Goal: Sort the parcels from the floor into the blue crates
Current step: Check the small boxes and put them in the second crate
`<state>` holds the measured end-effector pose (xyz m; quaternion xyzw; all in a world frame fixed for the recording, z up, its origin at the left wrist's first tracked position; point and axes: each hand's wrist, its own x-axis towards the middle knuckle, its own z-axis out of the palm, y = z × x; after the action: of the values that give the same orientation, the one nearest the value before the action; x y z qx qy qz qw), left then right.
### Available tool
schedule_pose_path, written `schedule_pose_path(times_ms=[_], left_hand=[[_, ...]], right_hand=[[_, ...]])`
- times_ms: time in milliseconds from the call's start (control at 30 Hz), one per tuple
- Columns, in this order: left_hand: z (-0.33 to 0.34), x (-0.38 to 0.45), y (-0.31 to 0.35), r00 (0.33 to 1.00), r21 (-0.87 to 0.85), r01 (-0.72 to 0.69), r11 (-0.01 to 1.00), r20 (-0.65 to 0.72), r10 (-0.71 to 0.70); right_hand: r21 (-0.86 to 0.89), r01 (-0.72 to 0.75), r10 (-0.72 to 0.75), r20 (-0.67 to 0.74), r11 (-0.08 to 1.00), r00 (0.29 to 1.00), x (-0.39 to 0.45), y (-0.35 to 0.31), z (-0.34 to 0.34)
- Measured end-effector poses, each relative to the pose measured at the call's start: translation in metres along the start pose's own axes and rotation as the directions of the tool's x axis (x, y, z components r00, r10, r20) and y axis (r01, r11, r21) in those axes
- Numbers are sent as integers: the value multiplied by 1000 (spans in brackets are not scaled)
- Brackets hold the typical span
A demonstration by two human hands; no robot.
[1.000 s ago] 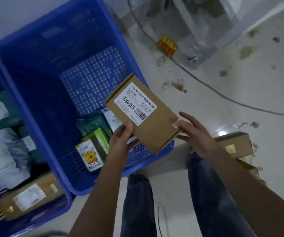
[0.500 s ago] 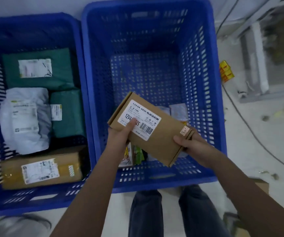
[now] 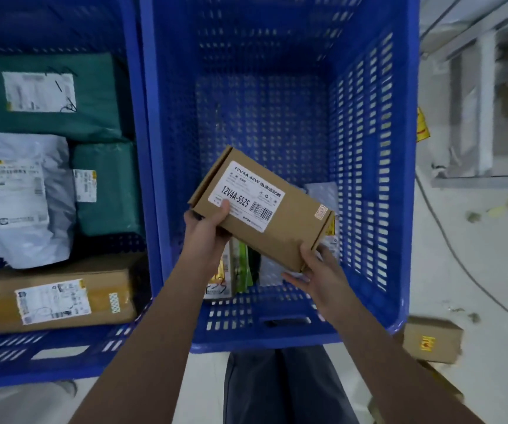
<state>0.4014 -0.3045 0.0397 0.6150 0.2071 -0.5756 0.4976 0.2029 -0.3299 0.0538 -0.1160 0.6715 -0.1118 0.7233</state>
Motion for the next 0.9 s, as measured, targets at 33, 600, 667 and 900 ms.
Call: schedule_pose_path(times_ms=[33, 600, 667, 900], left_hand=[[6, 5, 3, 1000, 65, -16, 998, 14, 15], [10, 217, 0, 974, 822, 11, 569, -139, 181], [6, 231, -14, 966, 846, 13, 533, -148, 212], [1, 238, -38, 907, 991, 82, 110, -120, 403]], right_hand=[[-28, 28, -28, 1, 999, 1000, 8, -14, 3], [-850, 304, -384, 132, 430, 914, 255, -89, 63], [-839, 303, -363, 137, 452, 921, 275, -77, 70], [-939, 211, -285, 131, 271, 949, 298, -51, 59]])
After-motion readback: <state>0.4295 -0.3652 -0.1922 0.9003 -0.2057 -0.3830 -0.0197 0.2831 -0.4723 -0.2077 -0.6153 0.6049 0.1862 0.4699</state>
